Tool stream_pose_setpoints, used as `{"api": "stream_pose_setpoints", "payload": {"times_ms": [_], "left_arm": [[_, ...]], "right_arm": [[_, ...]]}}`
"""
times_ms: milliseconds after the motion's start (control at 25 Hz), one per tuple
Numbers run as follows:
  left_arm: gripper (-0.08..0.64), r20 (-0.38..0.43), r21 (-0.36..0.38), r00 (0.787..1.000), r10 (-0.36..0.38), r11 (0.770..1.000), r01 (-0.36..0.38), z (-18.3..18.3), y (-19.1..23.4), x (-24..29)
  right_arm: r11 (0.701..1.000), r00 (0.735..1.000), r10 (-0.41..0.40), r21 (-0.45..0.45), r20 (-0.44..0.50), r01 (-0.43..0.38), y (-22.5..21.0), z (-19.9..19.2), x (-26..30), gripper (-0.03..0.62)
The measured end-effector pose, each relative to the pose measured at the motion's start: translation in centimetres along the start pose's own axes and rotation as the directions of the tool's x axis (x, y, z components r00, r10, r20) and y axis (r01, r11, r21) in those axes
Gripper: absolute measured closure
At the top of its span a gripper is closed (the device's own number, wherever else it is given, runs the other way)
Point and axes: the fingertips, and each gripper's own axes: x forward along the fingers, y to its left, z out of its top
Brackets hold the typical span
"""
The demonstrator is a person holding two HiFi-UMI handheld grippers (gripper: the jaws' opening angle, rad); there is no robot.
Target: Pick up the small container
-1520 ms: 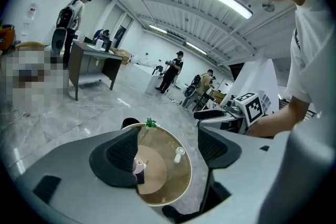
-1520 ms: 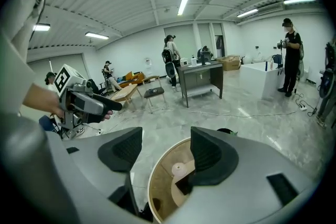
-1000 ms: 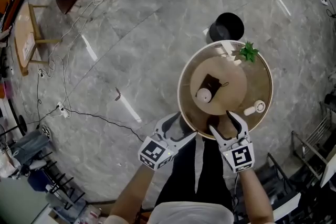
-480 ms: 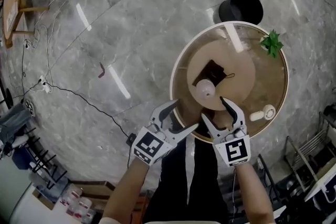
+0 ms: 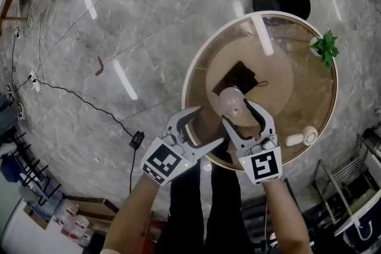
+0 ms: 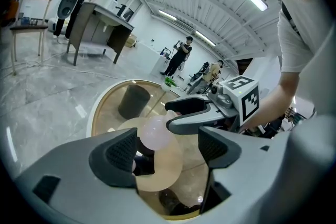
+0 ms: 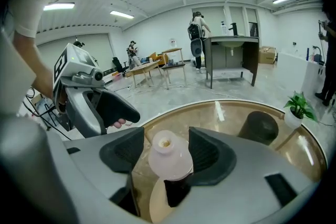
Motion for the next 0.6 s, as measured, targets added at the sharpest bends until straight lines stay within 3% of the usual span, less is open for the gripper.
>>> {"api": "stream_pose_setpoints", "payload": {"times_ms": [160,320,440,520,600], "left_arm": [[0.19,0.003,-0.039,0.999,-0.038,0.998,0.038,-0.8,0.5,1.1],[0.19,0.006,-0.093,0.998,-0.07,0.993,0.07,-1.7,0.7,1.9],[0.198,0.042,-0.205,0.991,-0.127,0.97,0.133,-2.0,0.6,1.9],[0.198,0.059,-0.258,0.985,-0.164,0.95,0.174,-2.3,0.6,1.9],[0.195,0.075,-0.3,0.979,-0.19,0.932,0.204,-2.5,0.6,1.7]], "right_arm": [[1.0,1.0,0.0,-0.009,0.016,0.0,-0.4,-1.0,1.1,0.33],[0.995,1.0,0.004,-0.101,0.018,-0.002,-0.3,-1.2,1.6,0.342],[0.988,1.0,0.006,-0.152,0.013,-0.003,0.1,-1.3,1.4,0.369],[0.991,0.999,0.0,-0.135,0.035,0.005,0.2,-1.4,1.2,0.423],[0.993,0.999,-0.012,-0.118,0.05,0.018,0.2,-1.5,1.1,0.435]]}}
